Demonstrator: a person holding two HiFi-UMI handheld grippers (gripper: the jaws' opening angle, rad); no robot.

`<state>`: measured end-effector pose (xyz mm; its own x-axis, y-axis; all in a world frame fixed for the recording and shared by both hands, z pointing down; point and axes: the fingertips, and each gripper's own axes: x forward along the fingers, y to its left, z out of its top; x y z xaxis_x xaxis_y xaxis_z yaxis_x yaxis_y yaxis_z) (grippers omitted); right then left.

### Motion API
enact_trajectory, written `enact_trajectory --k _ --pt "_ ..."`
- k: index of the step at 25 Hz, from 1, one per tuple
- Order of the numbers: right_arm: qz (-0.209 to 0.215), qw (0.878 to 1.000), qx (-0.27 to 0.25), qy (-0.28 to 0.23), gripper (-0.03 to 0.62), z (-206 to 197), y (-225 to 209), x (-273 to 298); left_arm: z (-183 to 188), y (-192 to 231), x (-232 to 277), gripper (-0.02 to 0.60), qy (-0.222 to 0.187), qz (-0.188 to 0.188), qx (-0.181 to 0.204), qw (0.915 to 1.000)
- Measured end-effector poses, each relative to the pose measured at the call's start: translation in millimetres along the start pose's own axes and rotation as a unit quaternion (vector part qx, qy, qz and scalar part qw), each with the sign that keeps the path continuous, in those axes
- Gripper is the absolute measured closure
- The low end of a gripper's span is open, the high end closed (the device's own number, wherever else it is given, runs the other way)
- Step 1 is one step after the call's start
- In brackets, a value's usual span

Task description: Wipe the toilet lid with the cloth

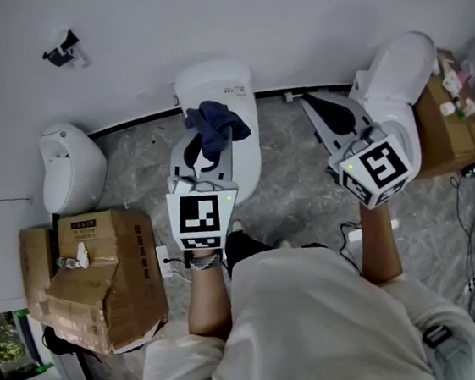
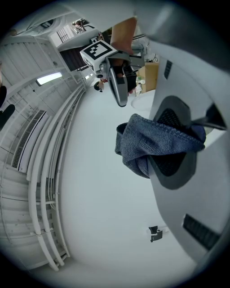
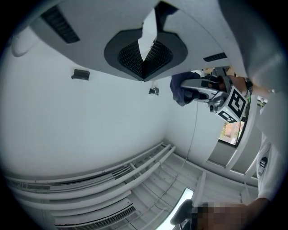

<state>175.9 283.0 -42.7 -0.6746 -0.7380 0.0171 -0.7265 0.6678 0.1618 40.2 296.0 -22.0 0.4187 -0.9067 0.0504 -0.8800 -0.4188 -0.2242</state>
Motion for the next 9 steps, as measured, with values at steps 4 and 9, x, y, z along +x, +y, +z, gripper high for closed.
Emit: enact_trajectory --k 4,9 --pt "-0.002 1.0 0.001 0.004 0.568 -5 0 -1 -3 -2 -1 0.495 0.001 -0.001 -0.002 1.0" --pt "-0.008 1.0 0.002 0.005 0.568 -8 1 -10 -6 -12 -3 0.495 0.0 -0.007 -0.001 1.0"
